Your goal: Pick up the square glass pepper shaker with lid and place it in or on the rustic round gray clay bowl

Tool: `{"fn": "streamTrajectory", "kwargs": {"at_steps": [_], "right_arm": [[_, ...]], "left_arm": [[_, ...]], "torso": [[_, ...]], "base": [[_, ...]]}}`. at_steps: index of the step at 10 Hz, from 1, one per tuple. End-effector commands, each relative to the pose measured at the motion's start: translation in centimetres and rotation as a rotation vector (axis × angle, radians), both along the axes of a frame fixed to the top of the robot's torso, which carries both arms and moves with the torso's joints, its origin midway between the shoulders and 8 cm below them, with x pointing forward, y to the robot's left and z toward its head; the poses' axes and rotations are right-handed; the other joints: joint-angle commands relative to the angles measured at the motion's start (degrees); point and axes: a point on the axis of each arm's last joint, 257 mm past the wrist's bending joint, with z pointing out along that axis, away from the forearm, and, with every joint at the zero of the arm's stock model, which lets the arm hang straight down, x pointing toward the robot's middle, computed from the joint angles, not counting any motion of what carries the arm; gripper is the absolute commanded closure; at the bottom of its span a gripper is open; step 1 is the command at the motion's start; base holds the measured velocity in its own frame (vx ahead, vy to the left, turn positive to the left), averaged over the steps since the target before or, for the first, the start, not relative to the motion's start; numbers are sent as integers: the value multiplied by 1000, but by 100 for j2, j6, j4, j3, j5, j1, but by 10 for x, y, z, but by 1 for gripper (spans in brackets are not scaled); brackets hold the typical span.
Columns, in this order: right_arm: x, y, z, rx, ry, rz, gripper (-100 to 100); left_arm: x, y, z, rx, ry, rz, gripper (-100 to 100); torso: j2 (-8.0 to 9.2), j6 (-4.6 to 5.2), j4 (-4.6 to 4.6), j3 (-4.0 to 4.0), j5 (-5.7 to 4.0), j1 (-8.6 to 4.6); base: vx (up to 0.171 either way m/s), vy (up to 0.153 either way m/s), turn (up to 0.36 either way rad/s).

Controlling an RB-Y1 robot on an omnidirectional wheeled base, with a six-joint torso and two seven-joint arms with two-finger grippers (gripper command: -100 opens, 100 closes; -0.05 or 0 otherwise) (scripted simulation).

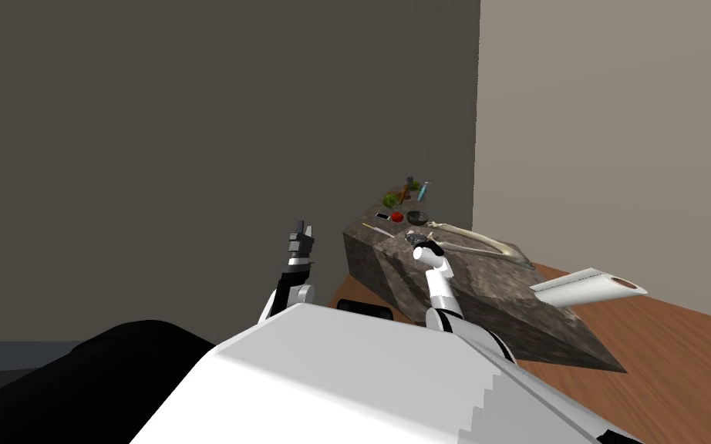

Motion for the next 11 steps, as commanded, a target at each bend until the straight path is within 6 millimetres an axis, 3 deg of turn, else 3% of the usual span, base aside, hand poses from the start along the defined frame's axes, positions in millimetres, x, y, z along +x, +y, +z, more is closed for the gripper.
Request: {"fn": "streamTrajectory", "kwargs": {"at_steps": [1,6,7,8,9,11], "right_arm": [[3,17,-8,110,21,-8,-100],[5,80,-27,361,69,-12,-100],[6,70,-23,325,61,-15,-100],[5,71,-23,330,63,-16,0],[6,44,-26,328,58,-60,-100],[5,18,-28,328,51,-103,-100]], "left_arm": [[0,0,0,0,0,0,0],[0,0,0,0,0,0,0],[0,0,0,0,0,0,0],[0,0,0,0,0,0,0],[0,0,0,0,0,0,0],[0,0,0,0,0,0,0]], "torso": [[0,0,0,0,0,0],[-7,3,-2,-4,-6,-23],[-6,4,-2,-4,-5,-20],[-2,2,-1,-1,-1,-3],[2,2,0,1,2,11],[20,0,4,11,2,11]], "base": [[13,-79,16],[29,-114,-15],[12,-44,-2],[2,-9,2],[-26,-6,345],[-50,-21,256]]}}
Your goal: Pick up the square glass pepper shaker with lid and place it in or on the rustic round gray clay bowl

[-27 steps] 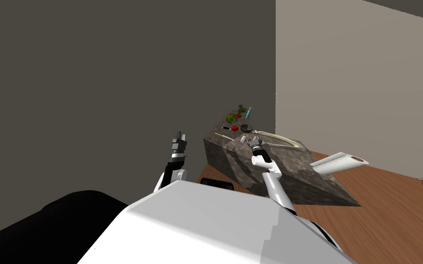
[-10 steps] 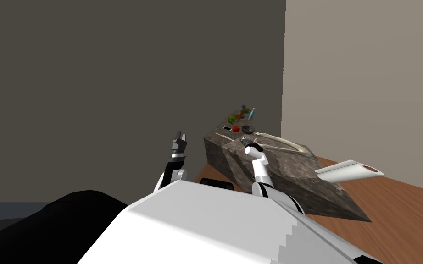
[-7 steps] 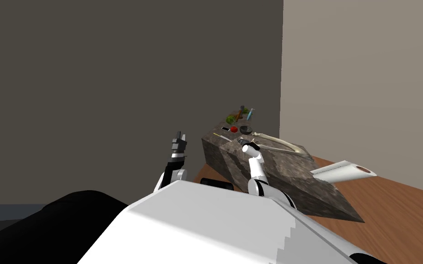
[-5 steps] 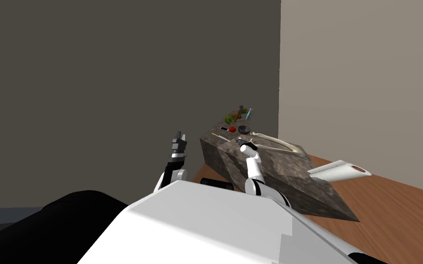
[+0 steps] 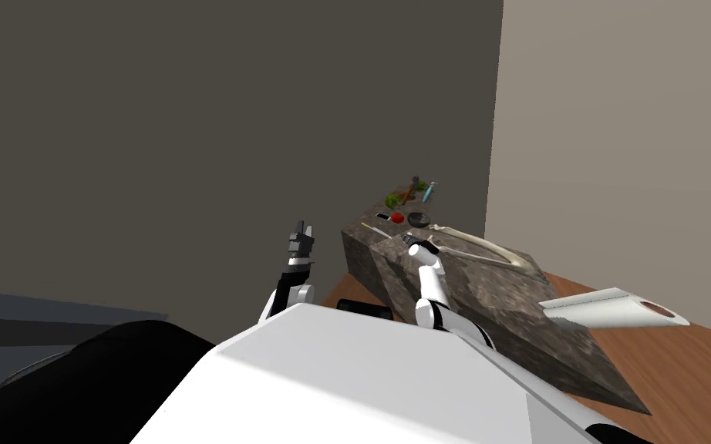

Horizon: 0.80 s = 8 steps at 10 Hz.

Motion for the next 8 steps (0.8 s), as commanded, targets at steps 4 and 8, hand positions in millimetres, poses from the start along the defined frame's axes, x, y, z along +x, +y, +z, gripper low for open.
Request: {"fn": "streamTrajectory", "kwargs": {"at_steps": [4,8], "right_arm": [[0,-60,-2,1,-1,-101,-100],[-2,-82,1,4,-2,-140,-100]], "left_arm": [[0,0,0,0,0,0,0],[0,0,0,0,0,0,0]], "torso": [[-3,0,-1,-2,1,4],[-8,4,-2,-5,0,0]], "base": [[-40,-9,215],[-29,-9,124]]}}
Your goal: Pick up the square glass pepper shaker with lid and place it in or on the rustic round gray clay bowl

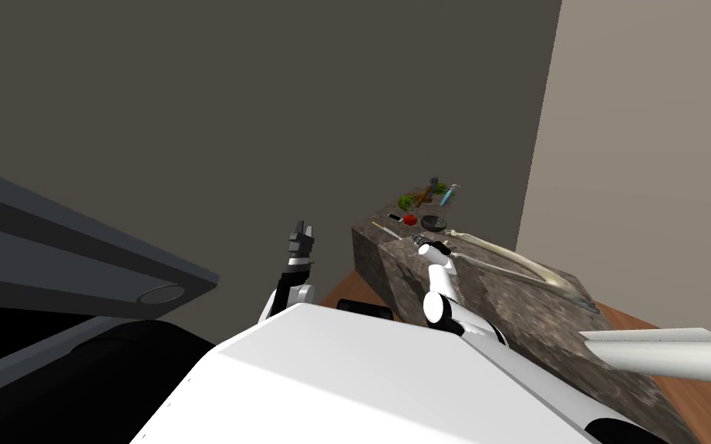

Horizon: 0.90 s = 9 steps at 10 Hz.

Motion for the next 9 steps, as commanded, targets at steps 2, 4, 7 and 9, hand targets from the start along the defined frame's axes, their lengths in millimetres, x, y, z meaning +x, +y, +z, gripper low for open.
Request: {"fn": "streamTrajectory", "kwargs": {"at_steps": [2,4,7,9], "right_arm": [[0,0,0,0,0,0,100],[1,-1,2,-6,-4,0,100],[1,23,-3,-2,2,40,100],[3,48,-2,-3,3,83,100]], "left_arm": [[0,0,0,0,0,0,0],[0,0,0,0,0,0,0],[0,0,0,0,0,0,0],[0,0,0,0,0,0,0]], "torso": [[-3,0,-1,-2,0,1],[-9,-2,-7,-8,-8,-4],[-10,-4,-6,-8,-8,-6],[-20,8,-9,-14,-7,-8]], "base": [[0,0,0],[0,0,0],[12,-1,-115],[50,15,-284]]}}
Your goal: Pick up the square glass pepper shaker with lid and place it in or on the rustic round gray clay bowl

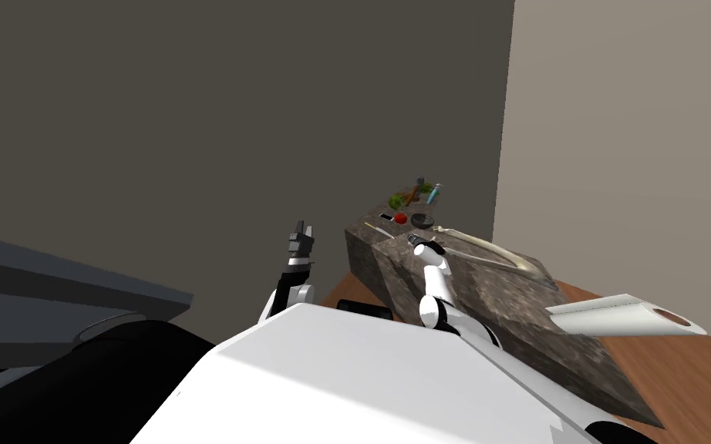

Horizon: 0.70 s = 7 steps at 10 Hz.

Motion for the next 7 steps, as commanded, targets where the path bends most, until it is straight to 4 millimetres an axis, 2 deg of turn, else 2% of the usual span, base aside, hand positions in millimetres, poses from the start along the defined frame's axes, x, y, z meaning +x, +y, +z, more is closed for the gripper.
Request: {"fn": "streamTrajectory", "kwargs": {"at_steps": [1,2,3,4,6,7], "right_arm": [[3,22,-1,0,2,39,100],[4,48,1,1,1,82,100],[4,61,2,2,1,104,100],[4,61,2,2,1,104,100],[3,88,4,4,-2,148,100],[3,81,1,5,-1,135,100]], "left_arm": [[0,0,0,0,0,0,0],[0,0,0,0,0,0,0],[0,0,0,0,0,0,0],[0,0,0,0,0,0,0],[0,0,0,0,0,0,0],[0,0,0,0,0,0,0]], "torso": [[0,0,0,0,0,0],[-2,-2,-1,-1,1,3],[-4,7,0,-2,3,-1],[-7,-3,-1,-4,3,3],[5,-5,1,3,4,6],[7,-2,2,4,5,4]], "base": [[47,19,-175],[56,5,-414],[60,17,-276],[36,18,-31],[24,12,-170],[10,11,-41]]}}
